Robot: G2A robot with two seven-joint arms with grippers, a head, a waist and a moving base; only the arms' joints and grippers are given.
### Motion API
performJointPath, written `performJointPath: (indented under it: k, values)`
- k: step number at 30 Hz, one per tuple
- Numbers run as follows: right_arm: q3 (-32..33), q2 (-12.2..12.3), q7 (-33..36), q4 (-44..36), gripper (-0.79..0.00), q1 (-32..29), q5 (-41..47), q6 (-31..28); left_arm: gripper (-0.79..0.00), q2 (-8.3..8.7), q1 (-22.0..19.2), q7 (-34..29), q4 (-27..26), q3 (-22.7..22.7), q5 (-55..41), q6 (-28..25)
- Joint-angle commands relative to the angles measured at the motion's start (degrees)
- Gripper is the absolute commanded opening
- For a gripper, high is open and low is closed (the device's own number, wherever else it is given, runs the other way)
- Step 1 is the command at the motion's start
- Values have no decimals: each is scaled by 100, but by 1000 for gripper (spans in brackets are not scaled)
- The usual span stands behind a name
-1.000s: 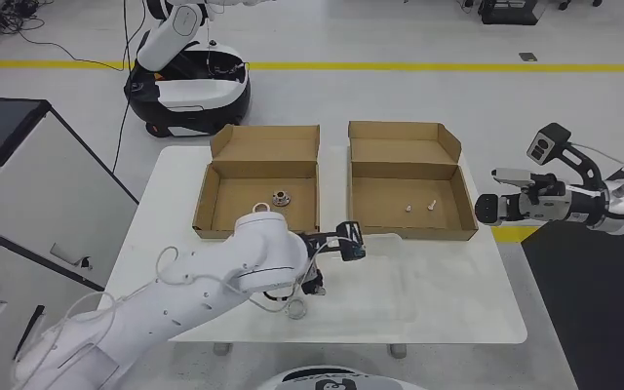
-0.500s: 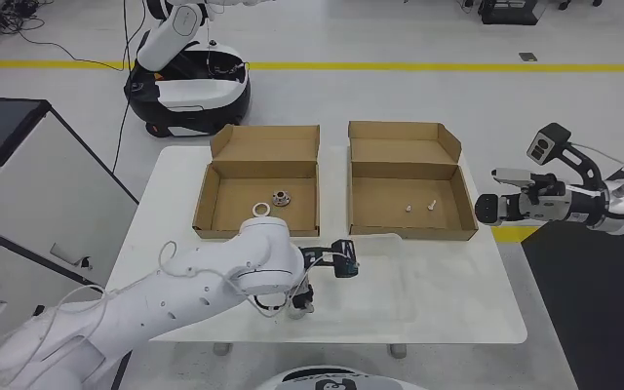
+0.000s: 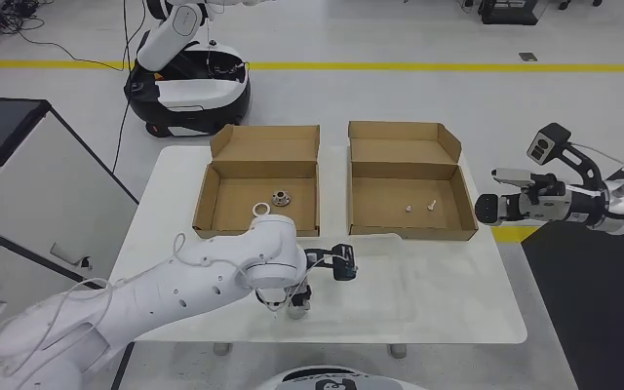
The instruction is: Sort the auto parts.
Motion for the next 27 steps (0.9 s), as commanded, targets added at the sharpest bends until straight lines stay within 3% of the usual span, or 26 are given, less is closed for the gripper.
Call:
performJointPath:
  k: [1, 27]
  values:
    - [1, 0, 0, 0, 0, -1, 2, -1, -108, 5, -50, -14, 31, 48, -55, 14]
    - [1, 0, 0, 0, 0, -1, 2, -1, -237, 15, -103, 115, 499, 420, -208, -115]
